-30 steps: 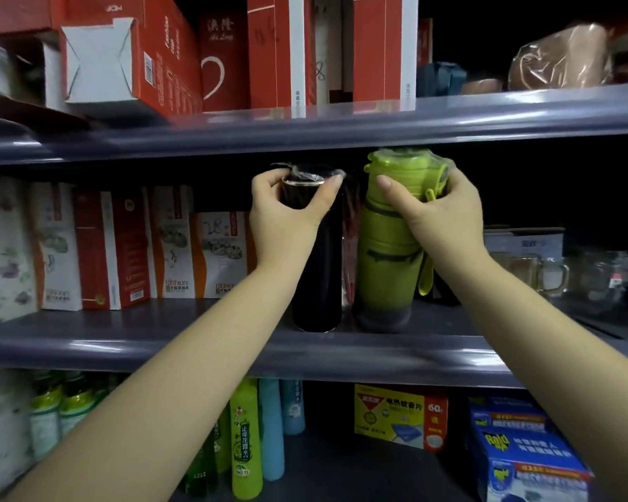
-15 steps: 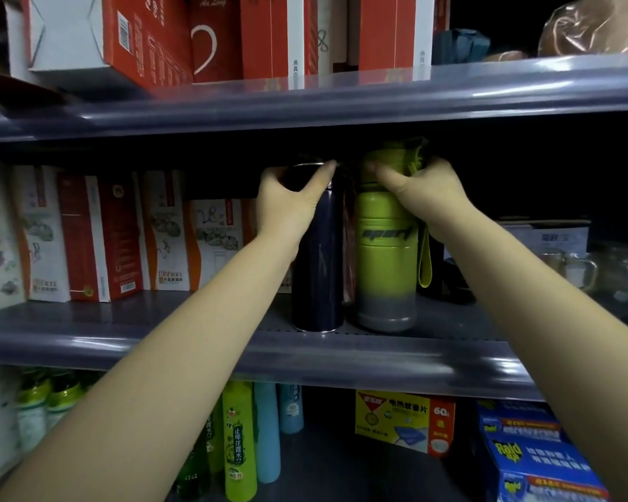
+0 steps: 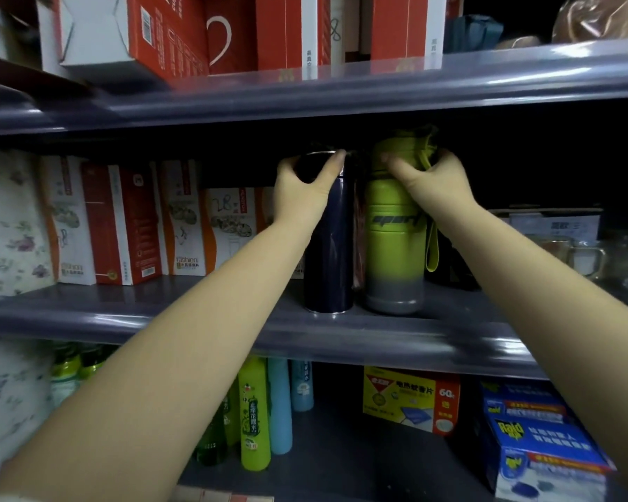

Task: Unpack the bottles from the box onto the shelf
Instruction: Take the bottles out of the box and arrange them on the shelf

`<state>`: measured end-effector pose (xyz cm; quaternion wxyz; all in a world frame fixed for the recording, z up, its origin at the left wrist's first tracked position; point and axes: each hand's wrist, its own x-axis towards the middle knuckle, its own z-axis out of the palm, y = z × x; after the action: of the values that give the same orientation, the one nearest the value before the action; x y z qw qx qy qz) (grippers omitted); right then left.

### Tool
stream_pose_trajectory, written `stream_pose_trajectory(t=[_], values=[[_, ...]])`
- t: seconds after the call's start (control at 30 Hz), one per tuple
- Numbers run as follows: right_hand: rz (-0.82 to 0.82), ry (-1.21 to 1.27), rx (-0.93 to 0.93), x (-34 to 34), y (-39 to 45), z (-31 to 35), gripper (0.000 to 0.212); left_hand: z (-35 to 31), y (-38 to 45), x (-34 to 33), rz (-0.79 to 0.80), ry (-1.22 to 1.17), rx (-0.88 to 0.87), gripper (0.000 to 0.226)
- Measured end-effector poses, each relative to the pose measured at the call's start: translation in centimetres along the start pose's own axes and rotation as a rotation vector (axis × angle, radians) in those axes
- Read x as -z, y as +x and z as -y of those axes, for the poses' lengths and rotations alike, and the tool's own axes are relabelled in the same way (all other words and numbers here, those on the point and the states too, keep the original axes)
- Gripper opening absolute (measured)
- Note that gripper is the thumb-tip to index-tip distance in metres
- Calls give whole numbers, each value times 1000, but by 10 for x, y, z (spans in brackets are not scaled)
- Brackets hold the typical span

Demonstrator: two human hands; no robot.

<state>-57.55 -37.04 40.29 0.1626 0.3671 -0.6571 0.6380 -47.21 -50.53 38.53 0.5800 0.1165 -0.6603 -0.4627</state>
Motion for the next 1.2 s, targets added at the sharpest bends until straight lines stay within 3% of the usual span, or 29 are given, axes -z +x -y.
stream_pose_trajectory(t=[0.1, 0.23, 0.37, 0.57, 0.83, 1.03, 1.2], values=[[-26, -141, 6, 6, -11, 1, 103, -2, -10, 9, 88, 156, 20, 85], [-230, -135, 222, 13, -51, -4, 81, 3, -38, 43, 87, 94, 38, 84], [-249, 90, 391, 0, -106, -5, 56, 13, -87, 101, 56, 90, -8, 57], [202, 451, 291, -74, -208, 8, 42, 48, -180, 211, -16, 185, 27, 37], [819, 790, -4, -193, -400, 25, 37, 97, -343, 358, -292, 410, 342, 41], [1182, 850, -322, -248, -554, 14, 32, 137, -490, 443, -622, 571, 648, 44], [1422, 729, -425, -269, -665, -29, 34, 164, -606, 473, -805, 654, 893, 50]])
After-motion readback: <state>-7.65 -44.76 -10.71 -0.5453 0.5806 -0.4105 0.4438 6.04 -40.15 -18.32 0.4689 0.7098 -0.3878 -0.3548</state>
